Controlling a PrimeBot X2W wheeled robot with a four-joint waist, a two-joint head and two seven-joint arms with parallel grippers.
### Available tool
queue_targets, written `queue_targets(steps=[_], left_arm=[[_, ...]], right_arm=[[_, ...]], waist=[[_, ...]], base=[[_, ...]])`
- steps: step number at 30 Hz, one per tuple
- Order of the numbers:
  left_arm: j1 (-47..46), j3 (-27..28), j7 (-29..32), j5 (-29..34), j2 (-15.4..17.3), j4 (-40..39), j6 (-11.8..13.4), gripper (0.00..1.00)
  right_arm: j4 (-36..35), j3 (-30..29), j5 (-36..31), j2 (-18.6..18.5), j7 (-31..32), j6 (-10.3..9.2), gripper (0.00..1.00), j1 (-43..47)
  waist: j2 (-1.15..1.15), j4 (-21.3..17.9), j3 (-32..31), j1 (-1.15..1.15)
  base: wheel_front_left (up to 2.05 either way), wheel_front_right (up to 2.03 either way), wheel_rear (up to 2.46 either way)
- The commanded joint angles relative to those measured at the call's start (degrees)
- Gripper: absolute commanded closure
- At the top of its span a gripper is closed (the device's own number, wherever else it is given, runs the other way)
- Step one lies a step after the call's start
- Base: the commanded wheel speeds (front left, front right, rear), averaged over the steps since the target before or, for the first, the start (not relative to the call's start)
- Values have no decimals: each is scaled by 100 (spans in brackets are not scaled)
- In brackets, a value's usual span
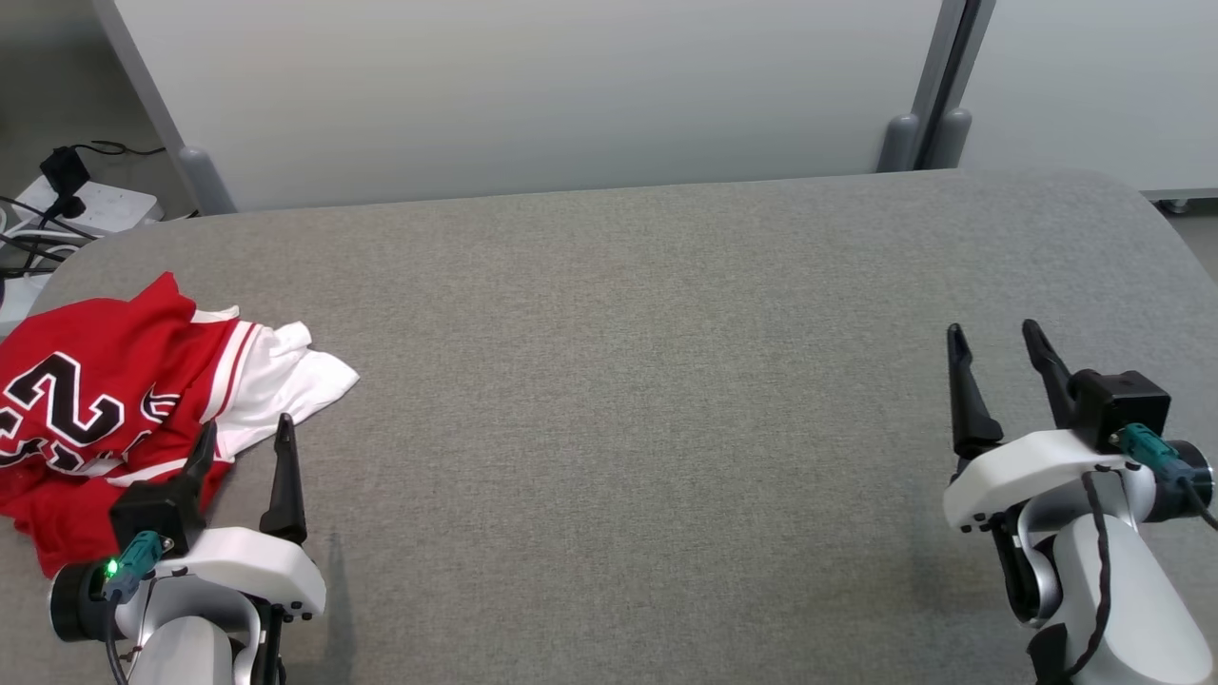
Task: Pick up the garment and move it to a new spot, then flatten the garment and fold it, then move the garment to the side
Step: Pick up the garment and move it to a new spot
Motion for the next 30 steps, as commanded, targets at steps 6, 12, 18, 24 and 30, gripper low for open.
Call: queue_targets(steps=[6,12,18,24,30], left_arm=[[-204,230,-74,16,140,-181,65,0],[-118,291,-74,19,189,-139,59,0],[-83,343,-74,1,227,-124,42,0],[-29,398,-74,-37,206,-112,38,0],[-19,509,-74,-141,163,-181,6,0]], right_arm=[[-240,650,144,-19,-79,40,0,-201],[-172,1122,355,-18,-79,40,0,-245],[-90,1577,637,-17,-79,40,0,-291],[-48,1984,859,-17,-79,40,0,-332],[29,2096,947,-16,-79,40,0,-409]], waist=[[0,548,-59,0],[0,1261,-85,0],[0,1857,-67,0],[0,2407,-18,0],[0,2654,75,0]], base=[[0,0,0],[0,0,0],[0,0,0],[0,0,0],[0,0,0]])
